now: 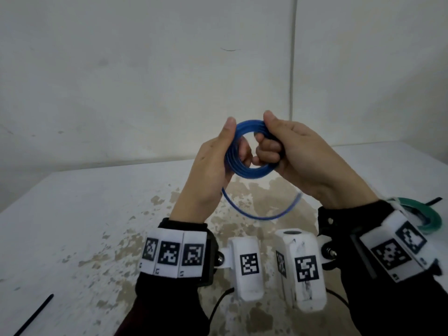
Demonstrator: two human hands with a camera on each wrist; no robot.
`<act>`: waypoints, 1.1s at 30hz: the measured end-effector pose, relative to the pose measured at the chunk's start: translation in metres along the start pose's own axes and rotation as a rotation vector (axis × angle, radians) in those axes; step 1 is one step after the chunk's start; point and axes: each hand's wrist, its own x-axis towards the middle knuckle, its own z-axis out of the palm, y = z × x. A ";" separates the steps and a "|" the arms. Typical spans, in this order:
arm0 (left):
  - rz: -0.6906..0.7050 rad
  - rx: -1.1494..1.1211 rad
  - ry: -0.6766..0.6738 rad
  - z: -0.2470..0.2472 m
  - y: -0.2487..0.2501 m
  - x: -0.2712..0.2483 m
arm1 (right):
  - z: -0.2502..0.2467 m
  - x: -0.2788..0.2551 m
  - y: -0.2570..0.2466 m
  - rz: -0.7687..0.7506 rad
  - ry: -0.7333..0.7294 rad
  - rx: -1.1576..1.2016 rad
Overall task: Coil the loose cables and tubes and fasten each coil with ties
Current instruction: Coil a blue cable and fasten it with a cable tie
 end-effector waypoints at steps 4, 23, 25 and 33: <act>0.002 0.187 -0.045 -0.010 0.002 -0.003 | -0.004 -0.002 -0.001 0.092 -0.069 -0.102; -0.060 0.109 -0.088 -0.007 0.005 -0.003 | 0.002 0.000 0.003 -0.005 0.018 -0.076; -0.058 0.042 -0.102 -0.008 0.002 -0.002 | 0.000 0.002 0.003 -0.012 0.059 -0.007; -0.050 0.353 -0.226 -0.024 0.011 -0.009 | -0.007 -0.006 -0.002 0.121 -0.175 -0.185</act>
